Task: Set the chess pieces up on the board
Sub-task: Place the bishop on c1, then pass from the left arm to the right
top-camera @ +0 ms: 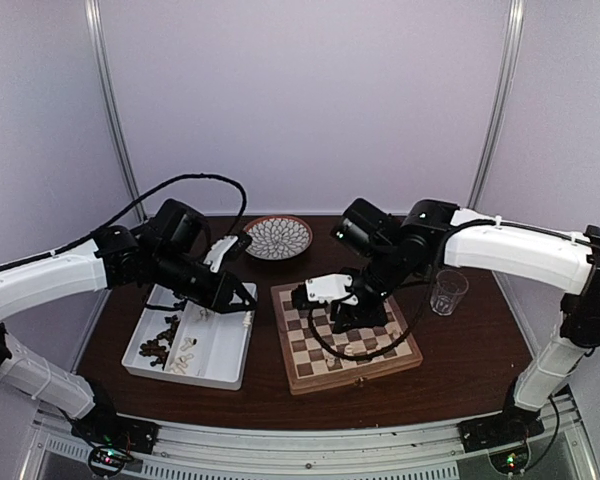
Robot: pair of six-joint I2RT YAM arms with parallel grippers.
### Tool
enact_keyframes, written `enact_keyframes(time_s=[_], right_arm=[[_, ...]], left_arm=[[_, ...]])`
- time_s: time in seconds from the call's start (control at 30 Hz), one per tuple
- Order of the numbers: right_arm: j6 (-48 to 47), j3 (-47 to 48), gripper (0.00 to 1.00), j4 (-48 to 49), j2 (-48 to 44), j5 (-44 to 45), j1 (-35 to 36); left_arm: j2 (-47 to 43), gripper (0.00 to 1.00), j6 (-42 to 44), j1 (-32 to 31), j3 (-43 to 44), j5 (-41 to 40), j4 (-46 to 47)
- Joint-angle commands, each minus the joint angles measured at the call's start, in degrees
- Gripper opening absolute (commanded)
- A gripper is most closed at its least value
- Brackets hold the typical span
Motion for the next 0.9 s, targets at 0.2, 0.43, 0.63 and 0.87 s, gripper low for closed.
enact_keyframes(time_s=[0.2,0.43,0.63,0.87], right_arm=[[12.53,5.33,0.33,7.46,-6.55,1.46,-1.63],[19.47,11.45,0.43,13.26,-3.44,7.84,-1.64],[25.11,16.09,0.52,15.59,0.65,4.57,-1.56],[26.98,19.87,0.64,16.89,4.45,2.48,-0.4]], left_arm=[[-2.17,0.0,-26.87,0.34,-1.67,-15.42,23.75],[-3.7,0.0,-35.53,-2.0,-1.11,-25.57,29.2],[-4.23,0.0,-41.76,-3.41,-4.02,-28.34,35.61],[-4.05,0.0,-46.68,-3.48,-5.41,-27.62,38.77]])
